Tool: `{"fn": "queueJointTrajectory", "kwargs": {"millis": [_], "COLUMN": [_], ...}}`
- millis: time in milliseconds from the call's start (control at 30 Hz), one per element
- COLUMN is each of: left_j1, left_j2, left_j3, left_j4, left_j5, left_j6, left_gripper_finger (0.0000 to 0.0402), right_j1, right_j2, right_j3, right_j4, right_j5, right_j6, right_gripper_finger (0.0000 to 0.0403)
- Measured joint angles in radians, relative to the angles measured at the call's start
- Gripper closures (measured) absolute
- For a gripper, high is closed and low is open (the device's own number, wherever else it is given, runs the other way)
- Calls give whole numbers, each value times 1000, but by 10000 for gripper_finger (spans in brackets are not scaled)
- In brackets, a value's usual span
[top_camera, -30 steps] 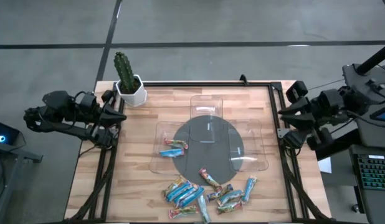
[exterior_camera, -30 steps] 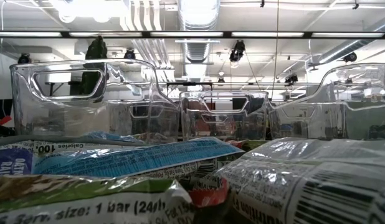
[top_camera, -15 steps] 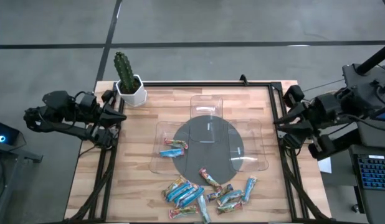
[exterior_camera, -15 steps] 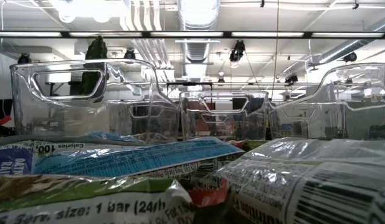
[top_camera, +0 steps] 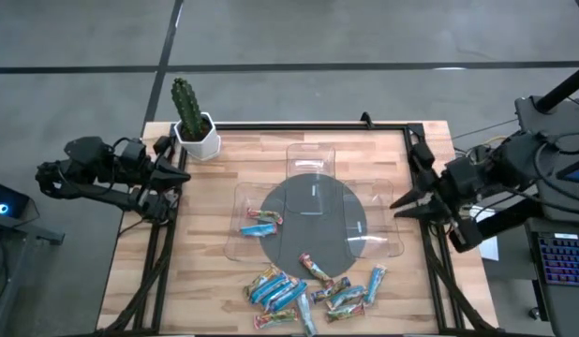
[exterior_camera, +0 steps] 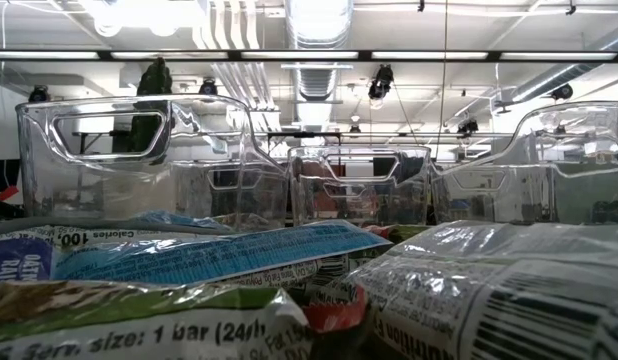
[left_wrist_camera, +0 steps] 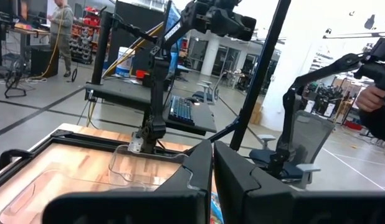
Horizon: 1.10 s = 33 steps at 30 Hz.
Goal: Pick and place Granola Bars by type
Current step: Put the red granola bar into the left transparent bin
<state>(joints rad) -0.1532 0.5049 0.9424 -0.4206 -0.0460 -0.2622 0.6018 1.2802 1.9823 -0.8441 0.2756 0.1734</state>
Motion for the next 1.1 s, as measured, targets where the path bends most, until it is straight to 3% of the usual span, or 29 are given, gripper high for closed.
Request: {"fn": "queueJointTrajectory", "kwargs": {"millis": [433,633,800,1100], "left_j1": [0,0,0,0], "left_j2": [0,0,0,0], "left_j3": [0,0,0,0], "left_j4": [-3,-4,-3,-8], "left_j5": [0,0,0,-1], "left_j6": [-1,-1,0,-3], "left_gripper_finger": [402,402,402,402], "right_j1": [-83,-116,-148,-205], "right_j2": [152,198,225,282], "right_j3": [171,216,232,238], "right_j4": [-231,-253,-253,-287], "right_j5": [-53,-57,-143,-184], "right_j6": [42,28,7,43], "right_gripper_finger": [365,365,383,394]}}
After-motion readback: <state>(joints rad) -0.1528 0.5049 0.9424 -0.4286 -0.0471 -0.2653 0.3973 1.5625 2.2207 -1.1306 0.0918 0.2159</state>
